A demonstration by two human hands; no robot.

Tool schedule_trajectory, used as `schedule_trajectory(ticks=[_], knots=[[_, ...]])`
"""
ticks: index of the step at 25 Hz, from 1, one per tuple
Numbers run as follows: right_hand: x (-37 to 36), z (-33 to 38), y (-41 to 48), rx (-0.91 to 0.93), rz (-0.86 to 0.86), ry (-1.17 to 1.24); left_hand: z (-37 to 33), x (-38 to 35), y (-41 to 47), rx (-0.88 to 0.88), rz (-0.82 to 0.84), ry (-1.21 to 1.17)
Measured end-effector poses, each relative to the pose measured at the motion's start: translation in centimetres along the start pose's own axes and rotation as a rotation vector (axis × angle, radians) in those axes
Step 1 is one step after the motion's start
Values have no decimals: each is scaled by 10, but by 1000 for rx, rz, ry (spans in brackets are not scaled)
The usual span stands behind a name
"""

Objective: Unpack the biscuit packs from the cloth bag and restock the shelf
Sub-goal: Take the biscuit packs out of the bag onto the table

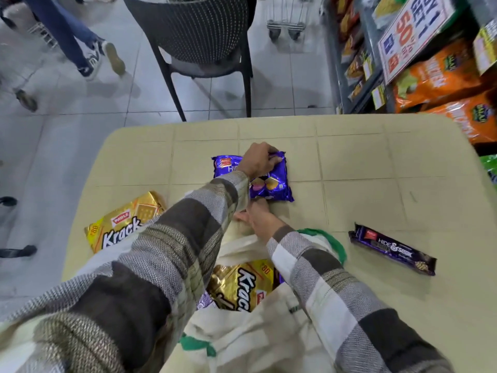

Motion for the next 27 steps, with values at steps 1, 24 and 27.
schedule_trajectory(ticks=[1, 24, 27], knots=[[14, -13, 3, -136, -102, 305, 0, -2, -3, 9, 18, 22], [38, -58, -199, 91, -294, -500, 47, -3, -326, 351, -121, -35], [21, -76, -201, -40, -262, -523, 52, -9, -322, 397, -41, 121]])
Point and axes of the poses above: each hand's wrist, its own y-axis towards the middle knuckle, its own x-axis out of the back of the hand, z = x × y, the point moved 10 cm from there along y, towards the middle knuckle, and after that the axes turned 4 degrees about -z, right-handed, at the moved point
